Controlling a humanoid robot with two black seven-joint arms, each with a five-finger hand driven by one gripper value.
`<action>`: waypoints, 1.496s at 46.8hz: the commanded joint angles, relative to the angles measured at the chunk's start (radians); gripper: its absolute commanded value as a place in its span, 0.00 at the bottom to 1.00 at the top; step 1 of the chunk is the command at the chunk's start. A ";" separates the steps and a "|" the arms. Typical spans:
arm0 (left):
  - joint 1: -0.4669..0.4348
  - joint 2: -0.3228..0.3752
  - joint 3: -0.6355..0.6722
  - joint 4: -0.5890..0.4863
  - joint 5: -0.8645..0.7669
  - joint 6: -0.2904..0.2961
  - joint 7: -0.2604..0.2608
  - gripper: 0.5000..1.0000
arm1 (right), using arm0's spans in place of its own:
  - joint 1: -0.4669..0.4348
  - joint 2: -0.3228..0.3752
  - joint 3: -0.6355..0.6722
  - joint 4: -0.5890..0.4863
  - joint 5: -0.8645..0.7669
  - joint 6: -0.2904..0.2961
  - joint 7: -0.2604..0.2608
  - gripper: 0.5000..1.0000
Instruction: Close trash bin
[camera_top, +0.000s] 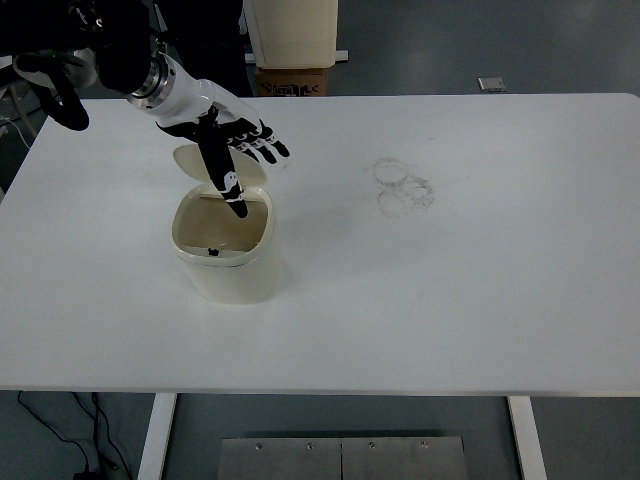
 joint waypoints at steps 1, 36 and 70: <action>-0.037 0.001 0.018 -0.006 0.000 -0.011 0.000 1.00 | 0.000 0.000 0.000 0.000 0.000 0.000 0.000 0.98; -0.142 0.004 0.147 -0.159 -0.002 -0.059 0.035 1.00 | 0.000 0.000 0.000 0.000 0.000 0.000 0.000 0.98; -0.154 0.000 0.202 -0.237 -0.014 -0.057 0.057 1.00 | 0.000 0.000 0.000 0.000 0.000 0.000 0.000 0.98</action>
